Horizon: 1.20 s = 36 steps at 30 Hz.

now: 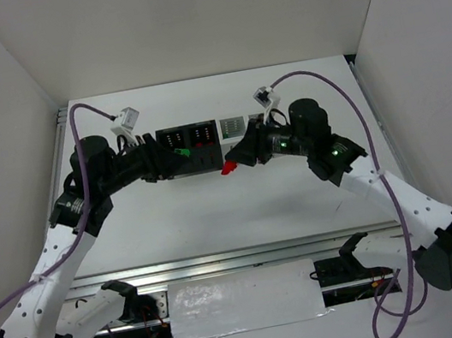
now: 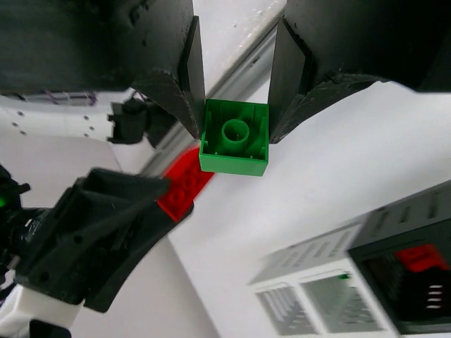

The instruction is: Sort the legos into containers by color

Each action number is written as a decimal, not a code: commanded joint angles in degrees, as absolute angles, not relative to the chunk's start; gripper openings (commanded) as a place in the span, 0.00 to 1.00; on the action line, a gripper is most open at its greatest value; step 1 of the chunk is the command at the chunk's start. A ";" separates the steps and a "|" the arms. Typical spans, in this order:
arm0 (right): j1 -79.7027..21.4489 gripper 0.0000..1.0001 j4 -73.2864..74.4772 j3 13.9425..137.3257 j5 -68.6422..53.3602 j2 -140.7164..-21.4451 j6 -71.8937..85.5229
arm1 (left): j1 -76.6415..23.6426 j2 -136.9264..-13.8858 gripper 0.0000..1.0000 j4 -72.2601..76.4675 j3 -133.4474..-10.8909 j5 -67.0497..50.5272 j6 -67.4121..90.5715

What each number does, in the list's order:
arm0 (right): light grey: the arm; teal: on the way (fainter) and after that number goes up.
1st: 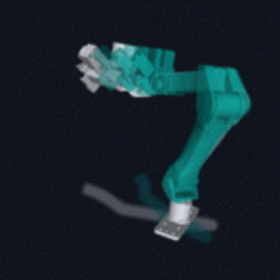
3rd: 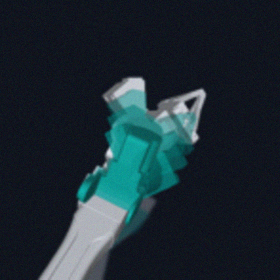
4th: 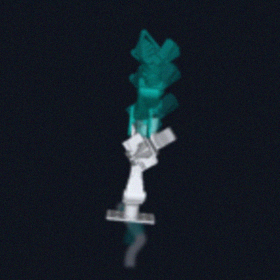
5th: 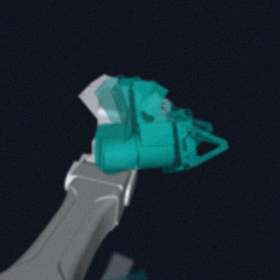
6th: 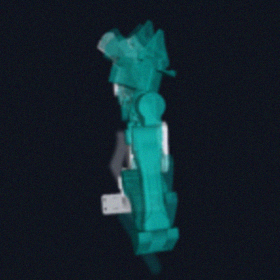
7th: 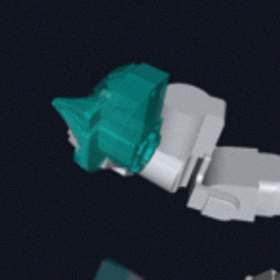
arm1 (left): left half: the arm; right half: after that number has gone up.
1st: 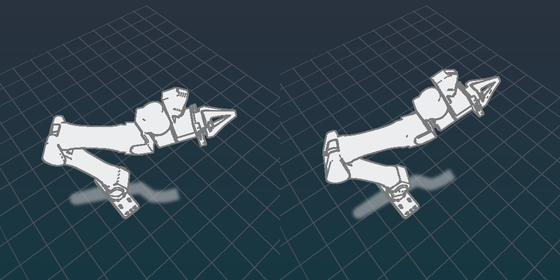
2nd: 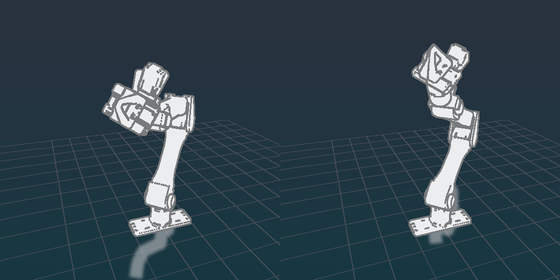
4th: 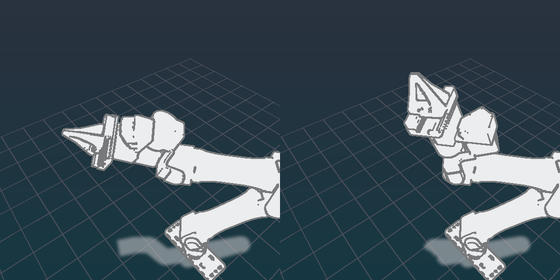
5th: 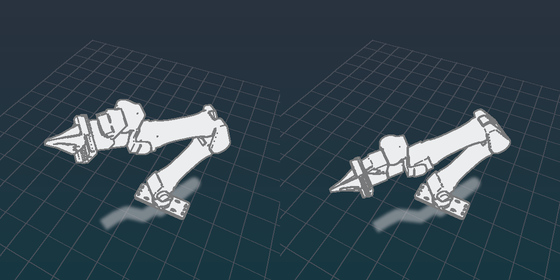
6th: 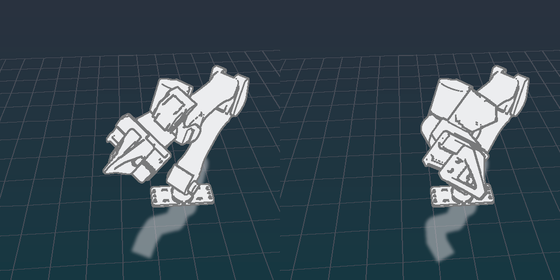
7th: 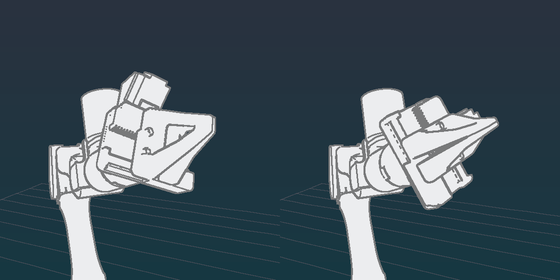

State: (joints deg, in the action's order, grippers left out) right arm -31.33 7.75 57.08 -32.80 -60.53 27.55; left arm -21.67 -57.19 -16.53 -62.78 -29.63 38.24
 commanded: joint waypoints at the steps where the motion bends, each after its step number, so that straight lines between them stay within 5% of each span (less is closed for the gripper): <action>1: -32.25 0.00 10.63 63.78 -17.88 -67.12 26.80 | -21.36 -52.66 0.00 -22.14 -66.44 -17.96 36.03; 11: -36.47 0.00 17.31 85.42 5.18 -89.81 26.11 | -21.44 -49.84 0.00 -32.95 -70.49 -16.87 32.35; 20: -37.53 0.18 25.22 101.33 7.56 -107.12 26.02 | -21.36 -47.46 0.00 -38.14 -72.33 -15.73 30.24; 22: -37.79 0.26 26.19 104.14 7.30 -108.63 25.67 | -21.36 -47.64 0.00 -39.02 -72.68 -16.08 29.71; 23: -37.88 0.47 26.63 104.67 7.38 -108.98 25.66 | -21.36 -47.72 0.00 -39.37 -72.86 -15.91 29.45; 29: -37.97 0.91 26.01 103.89 7.91 -108.28 25.49 | -21.36 -48.16 0.00 -39.73 -72.69 -15.29 27.78; 36: -37.01 0.99 29.00 103.99 9.57 -101.27 27.50 | -21.36 -53.77 0.00 -35.96 -71.98 -17.93 27.33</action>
